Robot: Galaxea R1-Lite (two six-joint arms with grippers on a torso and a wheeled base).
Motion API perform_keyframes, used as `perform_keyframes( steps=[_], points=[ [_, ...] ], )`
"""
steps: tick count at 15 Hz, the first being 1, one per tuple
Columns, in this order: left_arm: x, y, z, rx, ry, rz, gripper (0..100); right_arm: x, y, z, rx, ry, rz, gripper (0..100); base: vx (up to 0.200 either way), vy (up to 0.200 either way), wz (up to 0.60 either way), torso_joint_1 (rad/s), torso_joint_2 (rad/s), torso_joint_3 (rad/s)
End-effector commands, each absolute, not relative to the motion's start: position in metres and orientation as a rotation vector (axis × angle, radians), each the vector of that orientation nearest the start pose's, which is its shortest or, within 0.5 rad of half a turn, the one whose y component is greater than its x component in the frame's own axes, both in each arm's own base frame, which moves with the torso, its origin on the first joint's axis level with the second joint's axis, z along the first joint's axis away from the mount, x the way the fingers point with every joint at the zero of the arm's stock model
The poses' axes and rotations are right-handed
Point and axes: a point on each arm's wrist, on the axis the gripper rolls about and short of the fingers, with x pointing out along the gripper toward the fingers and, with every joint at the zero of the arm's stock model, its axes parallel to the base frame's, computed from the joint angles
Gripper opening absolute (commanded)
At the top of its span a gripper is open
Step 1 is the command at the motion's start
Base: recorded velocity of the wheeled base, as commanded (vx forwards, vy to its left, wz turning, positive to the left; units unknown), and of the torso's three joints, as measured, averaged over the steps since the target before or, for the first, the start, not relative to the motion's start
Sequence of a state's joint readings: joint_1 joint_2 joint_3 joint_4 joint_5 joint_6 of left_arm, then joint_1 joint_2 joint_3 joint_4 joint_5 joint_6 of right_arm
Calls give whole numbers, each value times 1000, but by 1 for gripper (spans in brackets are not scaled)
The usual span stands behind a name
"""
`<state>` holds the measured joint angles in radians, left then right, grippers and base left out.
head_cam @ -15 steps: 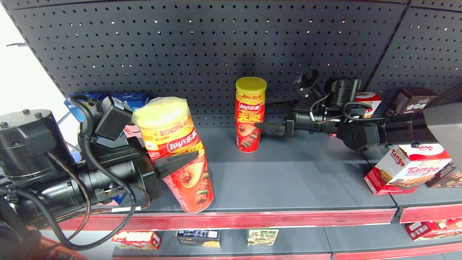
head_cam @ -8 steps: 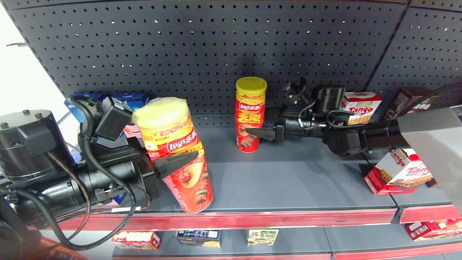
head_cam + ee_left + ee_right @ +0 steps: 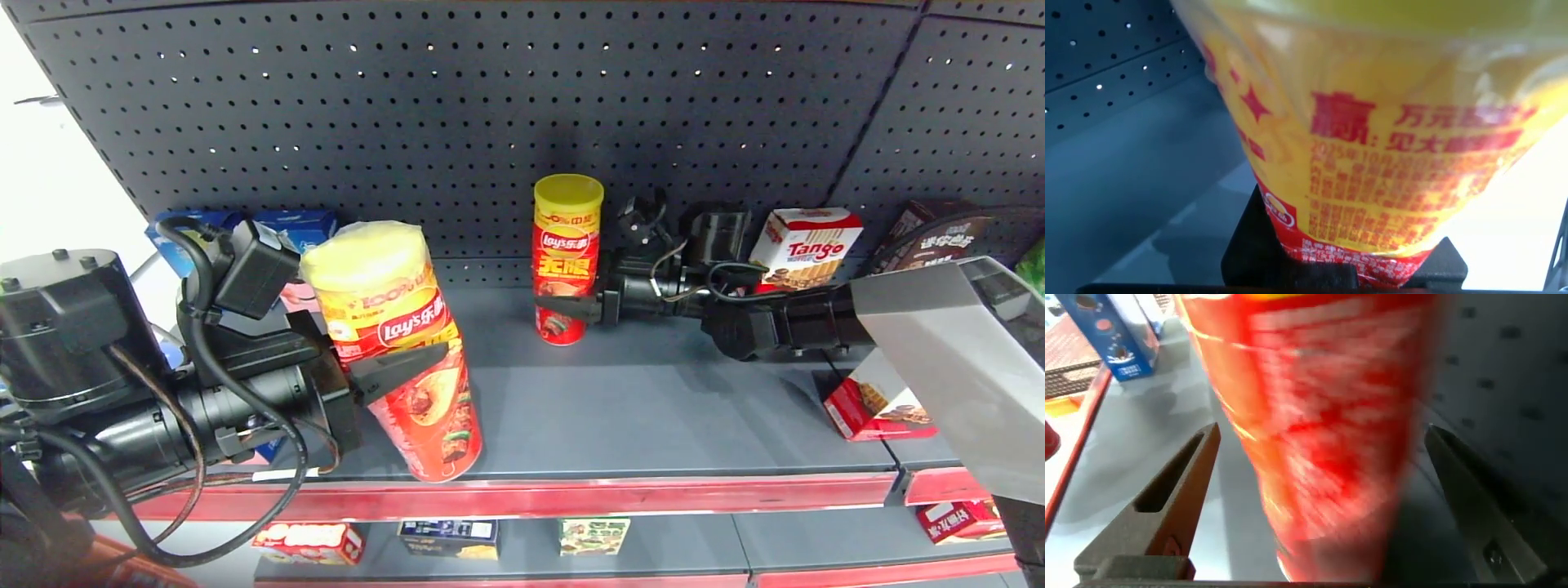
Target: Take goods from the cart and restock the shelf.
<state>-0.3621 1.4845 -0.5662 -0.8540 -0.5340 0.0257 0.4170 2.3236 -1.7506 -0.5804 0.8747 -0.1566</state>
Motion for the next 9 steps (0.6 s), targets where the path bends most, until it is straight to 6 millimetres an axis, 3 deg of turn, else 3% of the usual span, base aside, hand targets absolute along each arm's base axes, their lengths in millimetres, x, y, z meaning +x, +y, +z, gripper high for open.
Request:
perform_keyframes(
  steps=[1,2,9],
  points=[
    [220,-96,199,18,56,-896,0,441,219,180,-133,-97,1298,100,0,0,0,0,0,0],
    [220,-95,198,18,59,-896,0,441,223,178,-127,-95,1292,0,0,0,0,0,0,0],
    [219,-95,195,17,71,-896,0,438,219,186,-133,-109,1288,0,0,0,0,0,0,0]
  ],
)
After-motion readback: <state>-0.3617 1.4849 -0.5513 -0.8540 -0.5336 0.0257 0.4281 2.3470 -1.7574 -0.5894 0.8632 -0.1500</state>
